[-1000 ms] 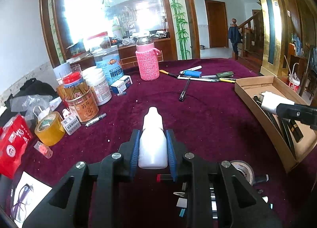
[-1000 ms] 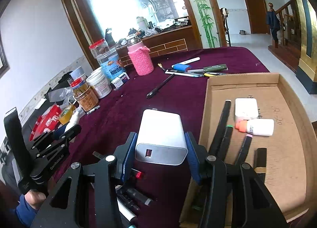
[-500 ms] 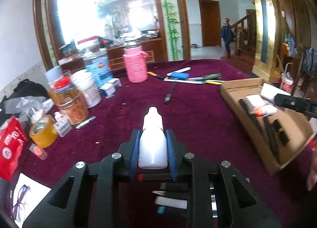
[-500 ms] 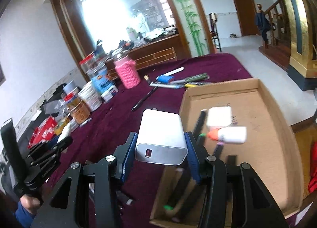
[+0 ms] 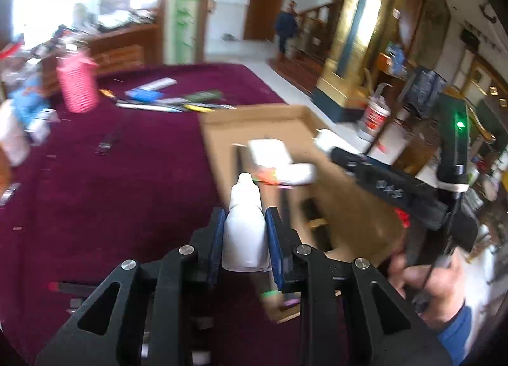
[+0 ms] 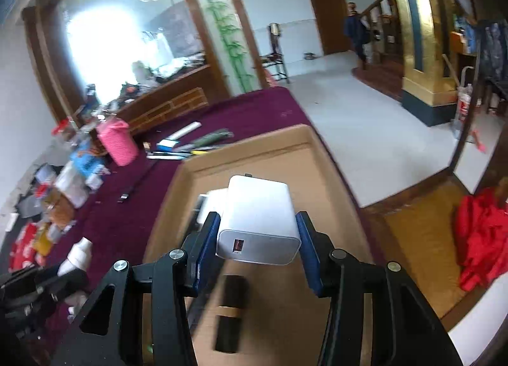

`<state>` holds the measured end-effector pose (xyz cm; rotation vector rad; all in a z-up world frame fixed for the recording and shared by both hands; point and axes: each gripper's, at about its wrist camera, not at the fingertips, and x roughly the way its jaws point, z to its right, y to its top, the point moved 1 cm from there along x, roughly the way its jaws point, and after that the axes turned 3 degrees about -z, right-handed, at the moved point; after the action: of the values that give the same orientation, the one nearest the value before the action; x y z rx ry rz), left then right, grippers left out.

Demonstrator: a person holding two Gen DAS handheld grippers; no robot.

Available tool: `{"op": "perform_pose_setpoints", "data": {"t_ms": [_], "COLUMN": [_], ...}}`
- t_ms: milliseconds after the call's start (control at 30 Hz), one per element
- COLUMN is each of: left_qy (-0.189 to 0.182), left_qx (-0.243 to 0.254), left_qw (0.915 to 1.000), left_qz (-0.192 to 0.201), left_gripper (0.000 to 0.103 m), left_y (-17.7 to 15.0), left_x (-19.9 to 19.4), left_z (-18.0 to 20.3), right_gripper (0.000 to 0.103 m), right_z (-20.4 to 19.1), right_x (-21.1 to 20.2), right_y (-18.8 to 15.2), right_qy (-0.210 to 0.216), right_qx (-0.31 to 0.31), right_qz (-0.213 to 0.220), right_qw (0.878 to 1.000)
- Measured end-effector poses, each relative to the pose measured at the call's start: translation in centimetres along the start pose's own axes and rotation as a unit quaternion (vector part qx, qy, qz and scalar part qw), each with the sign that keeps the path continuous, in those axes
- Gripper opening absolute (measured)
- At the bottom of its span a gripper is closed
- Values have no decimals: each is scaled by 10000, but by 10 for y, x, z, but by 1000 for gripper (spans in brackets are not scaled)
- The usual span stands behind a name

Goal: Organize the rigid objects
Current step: 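Carry the dropper bottle and power bank into the tray and release both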

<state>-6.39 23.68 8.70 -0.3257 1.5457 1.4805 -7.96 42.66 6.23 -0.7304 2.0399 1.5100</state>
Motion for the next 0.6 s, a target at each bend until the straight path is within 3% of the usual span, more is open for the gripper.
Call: {"op": "perform_pose_setpoints", "data": {"t_ms": [233, 433, 600], "left_qy": [-591, -438, -541], "left_qx": [-108, -26, 6], "left_qw": [9944, 9949, 9942], "left_qz": [-872, -913, -930], "left_gripper": [23, 23, 23], "left_y": [-3, -10, -14], "left_x": [62, 69, 67], "left_z": [44, 50, 52], "right_gripper": [43, 43, 43], "right_z": [23, 23, 21], "right_x": [9, 17, 18], "right_y": [-3, -8, -10], "right_qy": [-55, -220, -331], "right_qx": [299, 188, 68], "right_qz": [-407, -669, -734], "right_qw": [9987, 9973, 9967]}}
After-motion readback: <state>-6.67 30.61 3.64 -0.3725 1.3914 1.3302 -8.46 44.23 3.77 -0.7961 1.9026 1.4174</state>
